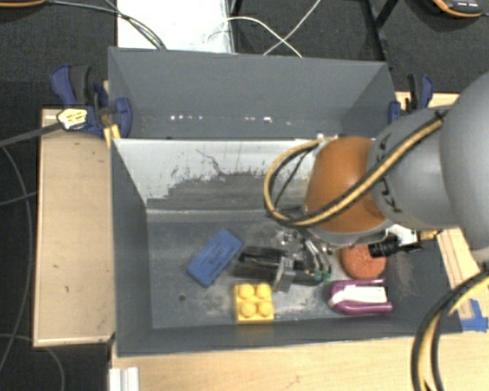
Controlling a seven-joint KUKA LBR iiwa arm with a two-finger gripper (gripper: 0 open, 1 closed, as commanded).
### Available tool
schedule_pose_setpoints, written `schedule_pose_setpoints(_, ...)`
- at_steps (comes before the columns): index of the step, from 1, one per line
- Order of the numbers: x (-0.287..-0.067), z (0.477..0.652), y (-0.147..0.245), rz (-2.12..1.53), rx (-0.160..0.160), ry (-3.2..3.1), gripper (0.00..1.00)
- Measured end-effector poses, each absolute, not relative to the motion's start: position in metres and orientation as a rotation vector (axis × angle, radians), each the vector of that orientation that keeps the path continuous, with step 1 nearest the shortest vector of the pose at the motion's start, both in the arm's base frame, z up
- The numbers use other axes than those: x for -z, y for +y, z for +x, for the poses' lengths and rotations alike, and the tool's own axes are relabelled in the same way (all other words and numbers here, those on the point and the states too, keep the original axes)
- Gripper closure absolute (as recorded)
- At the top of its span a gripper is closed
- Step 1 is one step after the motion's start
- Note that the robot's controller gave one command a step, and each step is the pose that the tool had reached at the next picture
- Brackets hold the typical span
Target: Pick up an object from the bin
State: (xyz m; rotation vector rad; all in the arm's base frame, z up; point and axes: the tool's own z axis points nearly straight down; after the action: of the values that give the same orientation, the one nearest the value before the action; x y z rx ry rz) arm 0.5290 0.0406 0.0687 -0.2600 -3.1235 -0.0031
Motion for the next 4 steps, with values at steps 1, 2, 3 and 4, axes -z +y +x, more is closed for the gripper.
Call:
schedule_pose_setpoints(1, -0.070, 0.529, 0.041, -0.260, 0.003, -3.124, 1.00)
schedule_pose_setpoints(2, -0.076, 0.528, 0.040, -0.260, 0.003, -3.123, 1.00)
schedule_pose_setpoints(3, -0.091, 0.526, 0.040, -0.259, 0.001, -3.115, 1.00)
schedule_pose_setpoints(4, -0.113, 0.527, 0.040, -0.258, 0.003, -3.120, 1.00)
